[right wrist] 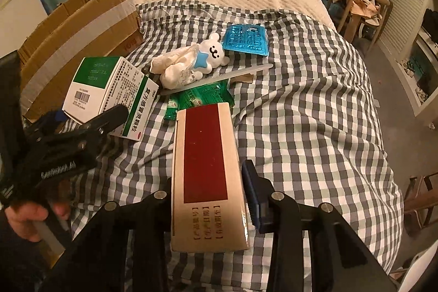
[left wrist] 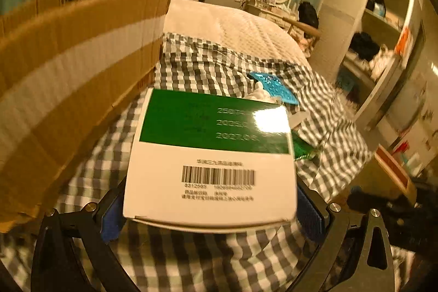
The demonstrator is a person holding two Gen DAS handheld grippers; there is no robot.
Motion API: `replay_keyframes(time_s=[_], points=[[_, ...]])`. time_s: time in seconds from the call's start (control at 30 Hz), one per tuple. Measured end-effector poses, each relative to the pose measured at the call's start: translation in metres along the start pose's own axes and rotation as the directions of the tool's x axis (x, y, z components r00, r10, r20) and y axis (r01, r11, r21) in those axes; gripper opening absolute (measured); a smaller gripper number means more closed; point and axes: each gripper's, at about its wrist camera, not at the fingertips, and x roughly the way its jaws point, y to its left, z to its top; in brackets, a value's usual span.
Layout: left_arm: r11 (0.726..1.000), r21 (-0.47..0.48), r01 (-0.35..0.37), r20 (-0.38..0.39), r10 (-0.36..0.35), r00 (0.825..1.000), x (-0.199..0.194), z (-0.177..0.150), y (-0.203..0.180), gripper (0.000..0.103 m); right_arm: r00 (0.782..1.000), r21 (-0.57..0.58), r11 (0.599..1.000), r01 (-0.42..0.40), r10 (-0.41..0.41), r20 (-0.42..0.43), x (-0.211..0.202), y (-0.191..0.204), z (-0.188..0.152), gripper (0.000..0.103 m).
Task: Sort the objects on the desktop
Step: 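Drop the green-white box into the cardboard box with the left tool while the right drops the amoxicillin box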
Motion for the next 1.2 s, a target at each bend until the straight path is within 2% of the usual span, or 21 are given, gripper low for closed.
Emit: replay_keyframes(time_s=[0.07,0.17,0.4,0.53,0.63,0.7,0.77,0.87,0.97,1.03,1.07,1.1,1.2], points=[[1.0,-0.016,-0.014,0.004,0.014,1.0,0.0,0.0,0.004,0.099,1.0,-0.003,1.0,0.0,0.0,0.0,0.0,0.0,0.0,0.034],[0.997,0.041,-0.068,0.011,0.067,0.998,-0.006,0.0,-0.001,0.098,1.0,-0.007,1.0,0.01,-0.01,0.004,0.002,-0.002,0.001,0.033],[0.998,0.055,-0.041,0.069,0.037,0.997,-0.06,0.015,-0.013,0.098,0.998,0.041,0.998,-0.046,0.044,0.052,-0.016,-0.009,-0.001,0.031],[0.996,0.084,-0.043,0.118,0.033,0.992,-0.098,0.035,-0.019,0.098,0.986,0.089,0.987,-0.134,0.123,0.115,-0.042,-0.012,-0.003,0.031],[0.991,0.129,-0.031,0.163,0.01,0.987,-0.133,0.06,-0.012,0.098,0.978,0.087,0.983,-0.159,0.144,0.152,-0.062,-0.003,0.005,0.031],[0.981,0.171,-0.088,0.21,0.051,0.976,-0.155,0.076,-0.003,0.098,0.96,0.067,0.974,-0.215,0.198,0.198,-0.081,0.008,0.018,0.031],[0.976,0.166,-0.143,0.269,0.094,0.958,-0.173,0.09,0.014,0.098,0.932,0.026,0.962,-0.273,0.258,0.255,-0.105,0.028,0.038,0.031],[0.981,0.046,-0.191,0.341,0.164,0.926,-0.187,0.105,0.06,0.098,0.885,-0.023,0.944,-0.33,0.318,0.34,-0.132,0.057,0.071,0.031],[0.978,-0.037,-0.205,0.325,0.206,0.923,-0.184,0.106,0.097,0.098,0.812,-0.067,0.887,-0.456,0.446,0.377,-0.142,0.093,0.112,0.031],[0.975,-0.054,-0.218,0.305,0.224,0.926,-0.177,0.107,0.117,0.098,0.775,-0.089,0.852,-0.517,0.509,0.375,-0.134,0.122,0.14,0.031],[0.975,-0.053,-0.216,0.299,0.222,0.928,-0.174,0.108,0.123,0.099,0.77,-0.099,0.848,-0.521,0.517,0.372,-0.126,0.14,0.153,0.031],[0.975,-0.054,-0.214,0.303,0.22,0.927,-0.172,0.106,0.129,0.099,0.777,-0.101,0.855,-0.509,0.507,0.373,-0.12,0.151,0.16,0.031],[0.979,-0.05,-0.2,0.287,0.206,0.936,-0.162,0.106,0.144,0.1,0.831,-0.12,0.899,-0.42,0.435,0.348,-0.093,0.201,0.188,0.033]])
